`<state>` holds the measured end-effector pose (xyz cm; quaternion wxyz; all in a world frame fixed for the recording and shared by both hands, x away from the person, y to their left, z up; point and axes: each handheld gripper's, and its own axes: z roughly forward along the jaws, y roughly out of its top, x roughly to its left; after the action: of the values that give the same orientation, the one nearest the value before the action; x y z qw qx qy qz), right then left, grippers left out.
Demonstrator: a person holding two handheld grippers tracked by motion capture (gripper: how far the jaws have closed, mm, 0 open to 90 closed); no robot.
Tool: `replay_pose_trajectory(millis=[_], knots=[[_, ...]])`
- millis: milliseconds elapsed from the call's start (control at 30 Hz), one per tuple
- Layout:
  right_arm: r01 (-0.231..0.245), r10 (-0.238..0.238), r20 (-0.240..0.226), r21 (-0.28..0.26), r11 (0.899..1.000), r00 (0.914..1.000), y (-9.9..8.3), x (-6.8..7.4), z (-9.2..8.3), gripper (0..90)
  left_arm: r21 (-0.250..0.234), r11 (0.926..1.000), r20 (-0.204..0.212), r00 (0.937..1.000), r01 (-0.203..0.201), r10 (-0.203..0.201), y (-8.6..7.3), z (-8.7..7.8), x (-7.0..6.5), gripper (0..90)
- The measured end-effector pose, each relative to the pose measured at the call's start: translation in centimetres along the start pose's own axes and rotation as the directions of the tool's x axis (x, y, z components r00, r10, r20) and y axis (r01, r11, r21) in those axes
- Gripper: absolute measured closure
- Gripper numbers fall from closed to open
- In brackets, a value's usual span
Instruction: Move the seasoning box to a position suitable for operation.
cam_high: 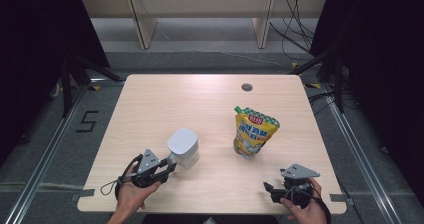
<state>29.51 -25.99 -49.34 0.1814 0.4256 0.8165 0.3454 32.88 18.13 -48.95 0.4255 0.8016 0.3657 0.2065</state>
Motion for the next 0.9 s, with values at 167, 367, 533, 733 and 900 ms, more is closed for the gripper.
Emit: replay_pose_trajectory(millis=[167,367,533,733,900], knots=[[0.013,-0.013,0.002,-0.002,1.000,0.9999,0.0,0.0,0.2,24.7,-0.014,0.9977,-0.066,0.9956,0.066,-0.067,-0.2,0.4,1.2,64.3],[0.021,-0.021,0.000,-0.002,1.000,0.9998,0.0,-0.1,0.2,24.7,0.001,0.9988,-0.081,0.9955,0.049,-0.049,0.0,1.1,2.1,67.8],[0.004,-0.004,-0.002,0.007,1.000,1.0000,0.0,0.0,0.1,24.7,-0.025,0.9962,-0.106,0.9907,0.083,-0.086,-0.2,1.3,3.2,68.8],[0.020,-0.020,-0.004,-0.007,1.000,0.9998,0.0,0.0,0.2,24.8,-0.023,0.9983,-0.104,0.9931,0.053,-0.055,-0.1,1.4,4.3,70.1],[0.023,-0.023,-0.005,-0.001,1.000,0.9997,0.0,0.0,0.2,24.8,-0.039,0.9988,-0.064,0.9975,0.028,-0.031,-0.1,1.8,4.8,70.6]])
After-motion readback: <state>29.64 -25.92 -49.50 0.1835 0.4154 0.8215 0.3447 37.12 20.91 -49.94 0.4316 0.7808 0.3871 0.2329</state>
